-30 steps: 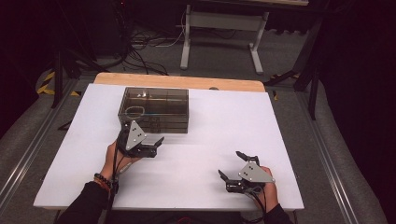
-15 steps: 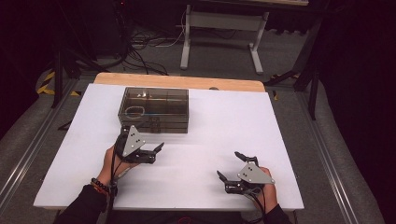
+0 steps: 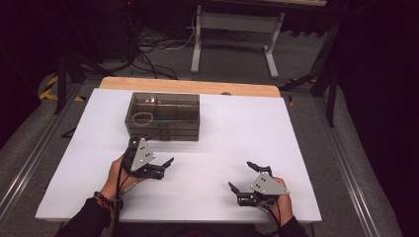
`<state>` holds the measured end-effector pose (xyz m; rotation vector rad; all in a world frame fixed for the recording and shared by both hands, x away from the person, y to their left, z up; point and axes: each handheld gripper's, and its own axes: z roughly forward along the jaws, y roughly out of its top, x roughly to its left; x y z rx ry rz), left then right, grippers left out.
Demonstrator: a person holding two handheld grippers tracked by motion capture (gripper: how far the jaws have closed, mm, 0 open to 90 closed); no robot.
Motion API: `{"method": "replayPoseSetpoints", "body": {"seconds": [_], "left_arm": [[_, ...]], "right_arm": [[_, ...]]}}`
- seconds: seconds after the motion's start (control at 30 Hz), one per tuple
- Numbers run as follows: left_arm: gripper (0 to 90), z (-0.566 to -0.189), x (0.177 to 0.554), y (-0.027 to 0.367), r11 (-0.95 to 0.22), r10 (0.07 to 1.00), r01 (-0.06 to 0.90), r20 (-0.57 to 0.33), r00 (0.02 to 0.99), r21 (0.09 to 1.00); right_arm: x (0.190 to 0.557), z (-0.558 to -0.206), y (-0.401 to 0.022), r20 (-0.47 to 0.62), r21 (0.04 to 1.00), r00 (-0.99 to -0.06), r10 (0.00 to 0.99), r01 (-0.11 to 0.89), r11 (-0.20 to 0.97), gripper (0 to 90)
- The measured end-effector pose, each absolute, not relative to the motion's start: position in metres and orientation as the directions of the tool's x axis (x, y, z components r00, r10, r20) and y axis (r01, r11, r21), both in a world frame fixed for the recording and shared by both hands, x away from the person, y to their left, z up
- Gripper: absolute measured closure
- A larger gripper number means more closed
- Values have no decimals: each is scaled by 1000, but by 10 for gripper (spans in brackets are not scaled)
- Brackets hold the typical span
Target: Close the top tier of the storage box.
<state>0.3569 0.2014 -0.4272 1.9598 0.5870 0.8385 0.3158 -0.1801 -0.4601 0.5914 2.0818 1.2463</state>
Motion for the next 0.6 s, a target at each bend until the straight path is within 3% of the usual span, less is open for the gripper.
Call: {"method": "replayPoseSetpoints", "body": {"seconds": [0.6], "left_arm": [[57,-427,345,202,-475,664,49,322,675,879]], "right_arm": [[315,-460,-177,-289,888,-708,644,53,456,125]]}}
